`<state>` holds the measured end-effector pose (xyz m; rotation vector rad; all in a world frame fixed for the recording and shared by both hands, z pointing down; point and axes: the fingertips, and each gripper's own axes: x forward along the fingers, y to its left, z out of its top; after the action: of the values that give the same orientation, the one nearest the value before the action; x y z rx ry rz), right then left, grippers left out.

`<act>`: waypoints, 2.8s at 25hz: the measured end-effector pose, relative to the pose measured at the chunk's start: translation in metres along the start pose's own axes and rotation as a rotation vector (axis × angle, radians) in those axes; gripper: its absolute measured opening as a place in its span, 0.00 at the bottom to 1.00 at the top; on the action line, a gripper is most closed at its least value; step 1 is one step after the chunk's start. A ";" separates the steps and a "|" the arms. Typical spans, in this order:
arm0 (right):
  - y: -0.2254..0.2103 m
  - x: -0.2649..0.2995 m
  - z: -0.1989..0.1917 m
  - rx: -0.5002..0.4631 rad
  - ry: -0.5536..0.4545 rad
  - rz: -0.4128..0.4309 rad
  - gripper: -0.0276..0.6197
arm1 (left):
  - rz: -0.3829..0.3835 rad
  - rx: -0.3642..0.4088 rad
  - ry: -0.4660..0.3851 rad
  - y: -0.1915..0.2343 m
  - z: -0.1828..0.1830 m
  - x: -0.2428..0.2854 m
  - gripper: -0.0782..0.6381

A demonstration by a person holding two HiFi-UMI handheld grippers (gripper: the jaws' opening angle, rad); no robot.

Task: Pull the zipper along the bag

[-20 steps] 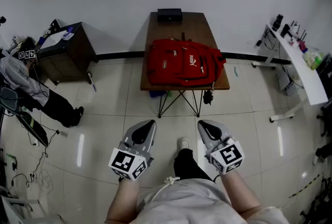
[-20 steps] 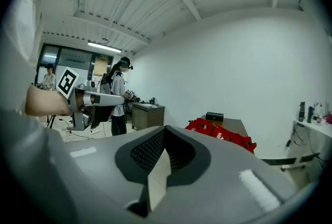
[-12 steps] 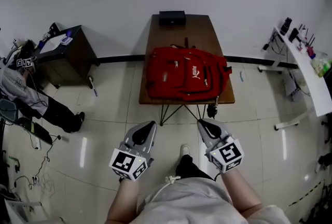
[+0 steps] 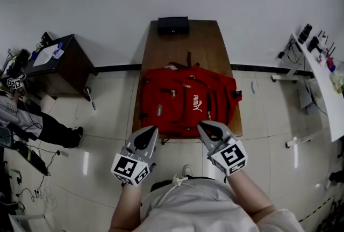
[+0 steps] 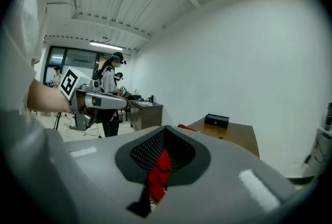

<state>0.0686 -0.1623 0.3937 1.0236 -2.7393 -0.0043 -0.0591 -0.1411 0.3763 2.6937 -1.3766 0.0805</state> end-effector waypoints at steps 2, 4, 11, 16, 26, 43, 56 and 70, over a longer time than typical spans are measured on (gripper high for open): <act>-0.017 0.013 -0.003 -0.002 0.006 0.013 0.05 | 0.005 -0.003 0.012 0.009 -0.003 0.019 0.10; -0.030 0.023 -0.007 0.006 0.018 0.019 0.05 | 0.008 -0.020 0.026 0.016 -0.006 0.035 0.10; -0.061 0.062 -0.025 0.005 0.080 0.012 0.05 | -0.015 -0.054 0.105 0.049 -0.026 0.079 0.10; -0.085 0.097 -0.045 -0.002 0.152 -0.010 0.05 | -0.079 -0.066 0.191 0.070 -0.050 0.117 0.10; -0.118 0.169 -0.095 -0.161 0.342 0.025 0.17 | -0.195 -0.026 0.311 0.097 -0.083 0.204 0.10; -0.132 0.201 -0.121 -0.122 0.399 0.233 0.14 | -0.236 -0.028 0.453 0.101 -0.125 0.255 0.12; -0.117 0.178 -0.125 -0.167 0.485 0.253 0.05 | -0.253 -0.072 0.498 0.101 -0.129 0.258 0.12; -0.056 0.142 -0.168 -0.005 0.540 0.287 0.06 | -0.234 -0.086 0.501 0.103 -0.132 0.260 0.12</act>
<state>0.0348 -0.2848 0.5820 0.5183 -2.3502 0.2695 0.0106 -0.3928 0.5415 2.4980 -0.8926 0.6102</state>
